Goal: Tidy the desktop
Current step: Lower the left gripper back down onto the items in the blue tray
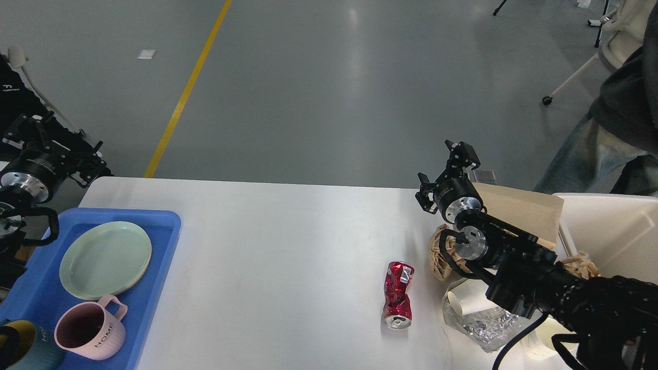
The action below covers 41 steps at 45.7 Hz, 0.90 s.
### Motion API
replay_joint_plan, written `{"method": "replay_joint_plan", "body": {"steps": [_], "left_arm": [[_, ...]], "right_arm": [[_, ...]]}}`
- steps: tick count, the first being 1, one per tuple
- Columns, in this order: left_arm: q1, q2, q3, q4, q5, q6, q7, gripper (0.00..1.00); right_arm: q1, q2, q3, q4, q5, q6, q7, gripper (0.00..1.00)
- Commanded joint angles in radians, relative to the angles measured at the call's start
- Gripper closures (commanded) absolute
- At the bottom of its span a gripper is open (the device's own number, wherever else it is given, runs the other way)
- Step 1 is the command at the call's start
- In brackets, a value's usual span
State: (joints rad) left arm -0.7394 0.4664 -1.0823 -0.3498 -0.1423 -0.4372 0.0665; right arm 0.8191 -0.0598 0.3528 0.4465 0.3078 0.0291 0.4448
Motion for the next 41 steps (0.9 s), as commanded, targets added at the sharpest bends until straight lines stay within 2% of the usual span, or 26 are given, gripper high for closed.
{"method": "replay_joint_plan", "body": {"steps": [1,11,27,33,41], "left_arm": [[0.024,-0.052,0.002,-0.001,0.003,-0.002,-0.05,0.03],[0.026,-0.146,0.002,0.0,0.003,0.0,-0.057,0.03],[0.049,-0.184,0.002,0.003,0.006,0.012,-0.051,0.03],[0.074,-0.184,0.004,0.002,0.007,-0.008,-0.054,0.03],[0.101,-0.183,0.004,0.002,0.006,-0.074,-0.056,0.03]], "right_arm": [[0.0,0.0,0.0,0.0,0.001,0.0,0.0,0.0],[0.0,0.0,0.0,0.0,0.001,0.0,0.0,0.0],[0.0,0.0,0.0,0.0,0.001,0.0,0.0,0.0],[0.0,0.0,0.0,0.0,0.001,0.0,0.0,0.0],[0.0,0.0,0.0,0.0,-0.001,0.0,0.0,0.0]]}}
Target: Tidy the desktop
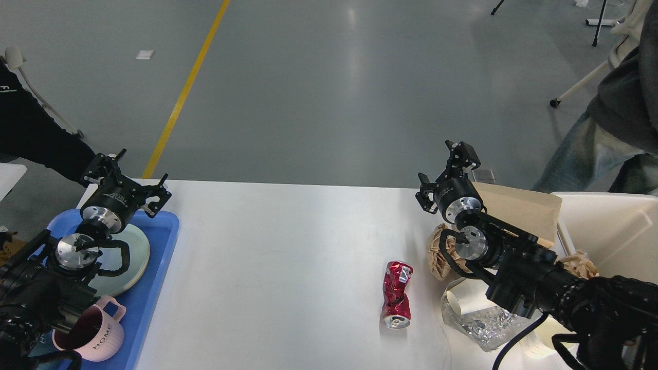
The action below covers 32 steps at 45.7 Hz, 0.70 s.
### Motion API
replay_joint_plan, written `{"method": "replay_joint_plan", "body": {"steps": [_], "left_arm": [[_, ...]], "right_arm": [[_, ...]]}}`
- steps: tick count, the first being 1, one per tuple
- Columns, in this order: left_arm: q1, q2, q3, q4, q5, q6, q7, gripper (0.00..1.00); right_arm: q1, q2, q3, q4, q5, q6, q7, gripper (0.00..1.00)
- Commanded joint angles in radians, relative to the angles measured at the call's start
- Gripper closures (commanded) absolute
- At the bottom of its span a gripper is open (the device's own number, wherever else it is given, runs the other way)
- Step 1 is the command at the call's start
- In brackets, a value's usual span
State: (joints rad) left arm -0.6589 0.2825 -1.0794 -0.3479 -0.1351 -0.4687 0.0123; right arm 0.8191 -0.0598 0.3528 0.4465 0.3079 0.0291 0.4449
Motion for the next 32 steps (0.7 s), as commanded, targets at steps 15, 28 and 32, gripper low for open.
{"method": "replay_joint_plan", "body": {"steps": [15,28,32], "left_arm": [[0.024,0.003,-0.002,0.0,-0.001,-0.057,-0.005,0.03],[0.024,0.003,-0.002,0.0,-0.001,-0.057,-0.005,0.03],[0.024,0.001,-0.002,0.0,-0.001,-0.057,-0.005,0.03]], "right_arm": [[0.0,0.0,0.0,0.0,0.0,0.0,0.0,0.0],[0.0,0.0,0.0,0.0,-0.001,0.0,0.0,0.0],[0.0,0.0,0.0,0.0,0.0,0.0,0.0,0.0]]}}
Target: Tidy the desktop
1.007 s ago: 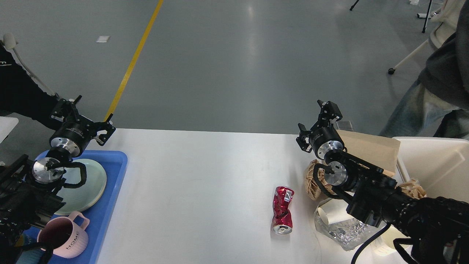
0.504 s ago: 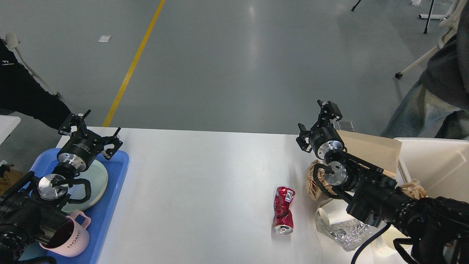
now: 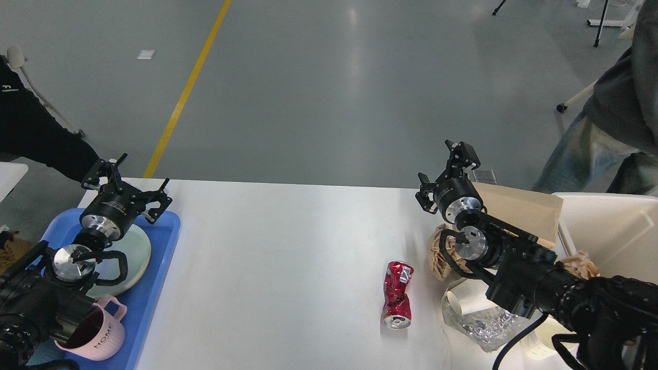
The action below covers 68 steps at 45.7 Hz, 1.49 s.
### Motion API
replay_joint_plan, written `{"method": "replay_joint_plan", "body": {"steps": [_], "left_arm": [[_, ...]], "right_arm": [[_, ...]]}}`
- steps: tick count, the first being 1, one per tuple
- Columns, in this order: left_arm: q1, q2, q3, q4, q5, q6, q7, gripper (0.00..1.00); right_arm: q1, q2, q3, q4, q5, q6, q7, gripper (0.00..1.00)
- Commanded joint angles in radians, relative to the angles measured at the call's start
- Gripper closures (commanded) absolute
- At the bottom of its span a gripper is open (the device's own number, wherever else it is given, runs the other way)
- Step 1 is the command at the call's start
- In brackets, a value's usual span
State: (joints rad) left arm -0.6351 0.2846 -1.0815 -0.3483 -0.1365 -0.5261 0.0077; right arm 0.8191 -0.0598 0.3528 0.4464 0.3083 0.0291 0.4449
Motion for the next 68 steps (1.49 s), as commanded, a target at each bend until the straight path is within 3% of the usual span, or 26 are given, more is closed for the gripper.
{"method": "replay_joint_plan", "body": {"steps": [1,68], "left_arm": [[0.0,0.001,0.0,0.0,0.0,0.0,0.0,0.03],[0.0,0.001,0.0,0.0,0.0,0.0,0.0,0.03]], "right_arm": [[0.0,0.0,0.0,0.0,-0.002,0.0,0.0,0.0],[0.0,0.0,0.002,0.0,0.0,0.0,0.0,0.0]]}}
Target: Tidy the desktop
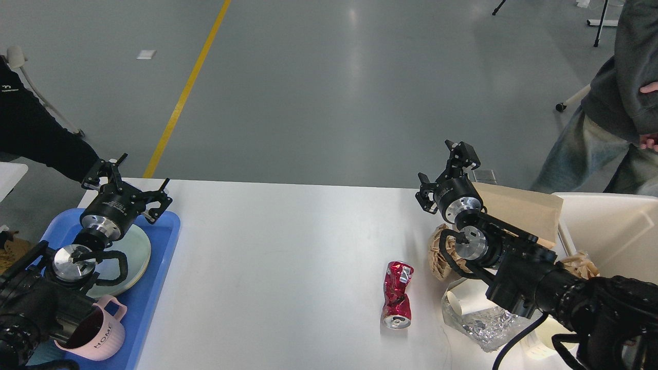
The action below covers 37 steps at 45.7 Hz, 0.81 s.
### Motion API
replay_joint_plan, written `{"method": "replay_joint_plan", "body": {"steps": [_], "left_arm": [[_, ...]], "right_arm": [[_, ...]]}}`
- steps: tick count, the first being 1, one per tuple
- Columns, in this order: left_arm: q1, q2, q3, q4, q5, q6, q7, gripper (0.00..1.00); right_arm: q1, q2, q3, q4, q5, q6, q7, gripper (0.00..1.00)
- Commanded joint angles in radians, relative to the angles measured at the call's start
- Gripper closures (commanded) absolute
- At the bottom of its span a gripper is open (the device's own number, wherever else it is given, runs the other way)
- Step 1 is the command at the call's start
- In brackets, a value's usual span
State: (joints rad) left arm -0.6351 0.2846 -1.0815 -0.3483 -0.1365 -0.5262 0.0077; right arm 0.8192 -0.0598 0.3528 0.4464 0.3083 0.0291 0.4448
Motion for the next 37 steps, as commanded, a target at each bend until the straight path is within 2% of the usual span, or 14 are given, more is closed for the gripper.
{"method": "replay_joint_plan", "body": {"steps": [1,37], "left_arm": [[0.0,0.001,0.0,0.0,-0.002,0.0,0.0,0.03],[0.0,0.001,0.0,0.0,-0.002,0.0,0.0,0.03]], "right_arm": [[0.0,0.0,0.0,0.0,-0.001,0.0,0.0,0.0],[0.026,0.005,0.032,0.003,0.015,-0.012,-0.003,0.0]]}}
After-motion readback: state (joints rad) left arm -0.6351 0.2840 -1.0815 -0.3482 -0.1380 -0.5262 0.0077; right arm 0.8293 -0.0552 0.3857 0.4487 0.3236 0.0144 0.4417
